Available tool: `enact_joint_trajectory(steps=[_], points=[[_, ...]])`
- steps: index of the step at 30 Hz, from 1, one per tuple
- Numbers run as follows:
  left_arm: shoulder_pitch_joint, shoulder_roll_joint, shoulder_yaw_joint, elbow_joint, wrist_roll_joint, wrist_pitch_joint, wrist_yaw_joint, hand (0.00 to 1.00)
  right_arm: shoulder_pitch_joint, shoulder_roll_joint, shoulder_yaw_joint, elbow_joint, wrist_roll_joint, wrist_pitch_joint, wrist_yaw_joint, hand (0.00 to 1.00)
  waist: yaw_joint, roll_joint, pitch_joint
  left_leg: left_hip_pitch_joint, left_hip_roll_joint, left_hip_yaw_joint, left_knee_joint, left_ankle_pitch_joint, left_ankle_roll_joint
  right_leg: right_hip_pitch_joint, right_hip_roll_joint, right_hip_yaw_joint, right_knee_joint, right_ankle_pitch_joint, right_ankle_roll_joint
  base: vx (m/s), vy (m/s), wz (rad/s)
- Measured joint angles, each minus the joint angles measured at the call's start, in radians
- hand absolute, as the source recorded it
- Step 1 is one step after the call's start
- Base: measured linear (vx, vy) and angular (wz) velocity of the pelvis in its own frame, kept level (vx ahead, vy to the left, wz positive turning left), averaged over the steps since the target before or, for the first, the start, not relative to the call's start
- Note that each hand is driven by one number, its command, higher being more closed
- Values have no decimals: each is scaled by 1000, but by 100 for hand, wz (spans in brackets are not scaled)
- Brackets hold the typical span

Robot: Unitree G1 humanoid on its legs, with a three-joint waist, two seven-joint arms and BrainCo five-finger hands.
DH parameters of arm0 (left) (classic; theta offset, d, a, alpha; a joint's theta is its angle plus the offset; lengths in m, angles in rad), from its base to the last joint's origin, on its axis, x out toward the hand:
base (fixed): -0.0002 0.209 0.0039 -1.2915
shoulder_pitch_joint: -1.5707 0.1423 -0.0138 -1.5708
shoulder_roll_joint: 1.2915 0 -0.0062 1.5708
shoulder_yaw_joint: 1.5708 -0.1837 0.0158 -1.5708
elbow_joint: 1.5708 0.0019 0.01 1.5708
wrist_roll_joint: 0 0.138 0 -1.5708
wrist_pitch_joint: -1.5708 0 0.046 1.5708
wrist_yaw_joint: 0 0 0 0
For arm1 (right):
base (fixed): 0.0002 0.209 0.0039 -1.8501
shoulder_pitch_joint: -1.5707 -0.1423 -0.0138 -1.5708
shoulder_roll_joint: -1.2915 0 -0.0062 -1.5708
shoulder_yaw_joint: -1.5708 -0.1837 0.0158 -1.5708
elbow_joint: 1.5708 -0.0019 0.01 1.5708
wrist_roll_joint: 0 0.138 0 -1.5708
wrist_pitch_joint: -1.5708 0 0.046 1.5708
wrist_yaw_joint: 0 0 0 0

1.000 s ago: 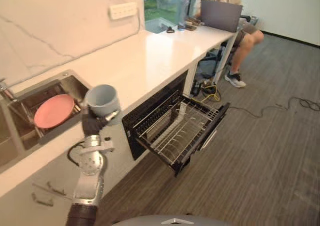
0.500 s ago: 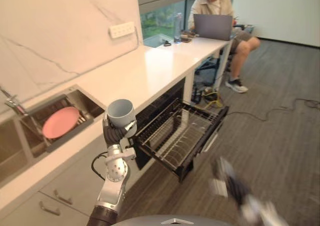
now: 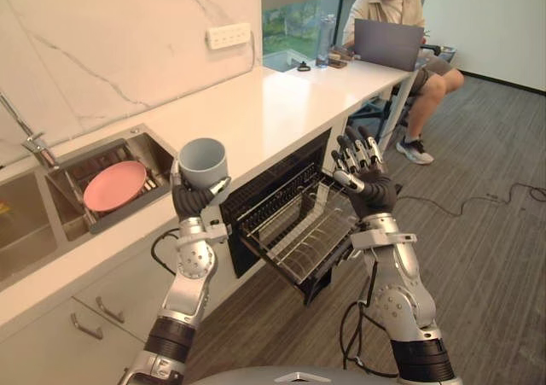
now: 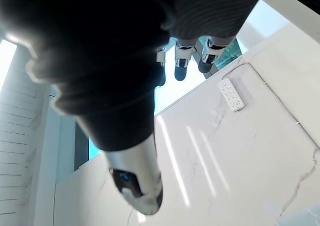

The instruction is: Walk over to the sink, pick up the cup, carry it to the dishwasher, place the cup inside the dishwasher, then close the dishwasher door

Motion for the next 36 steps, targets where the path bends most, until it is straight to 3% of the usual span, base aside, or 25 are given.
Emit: enact_joint_trajectory(steps=[6, 16, 22, 36], points=[[-46, 3, -2, 0, 26, 13, 43, 100, -102, -2, 32, 75, -39, 17, 32, 0, 2, -19, 15, 7, 4, -2, 0, 4, 3, 11, 6, -2, -10, 8, -6, 10, -6, -1], [-108, -14, -20, 16, 279, 65, 232, 100, -217, 8, 182, 133, -39, 90, 8, 0, 24, -28, 23, 7, 3, -31, 0, 5, 3, 32, 5, -31, -10, 1, -2, 3, -2, 7], [-117, -30, -54, 16, 309, 88, 248, 100, -263, 40, 241, 158, -76, 123, -2, 0, 42, -33, 35, 3, 1, -37, 0, 6, 5, 32, 3, -35, -10, -3, 2, -2, 1, 3], [-138, -40, -147, 33, 316, 124, 249, 100, -376, 70, 333, 235, -190, 195, -136, 0, 58, -34, 35, -16, -2, -88, 0, 25, 9, 46, 1, -84, -5, -6, -3, -5, -2, 9]])
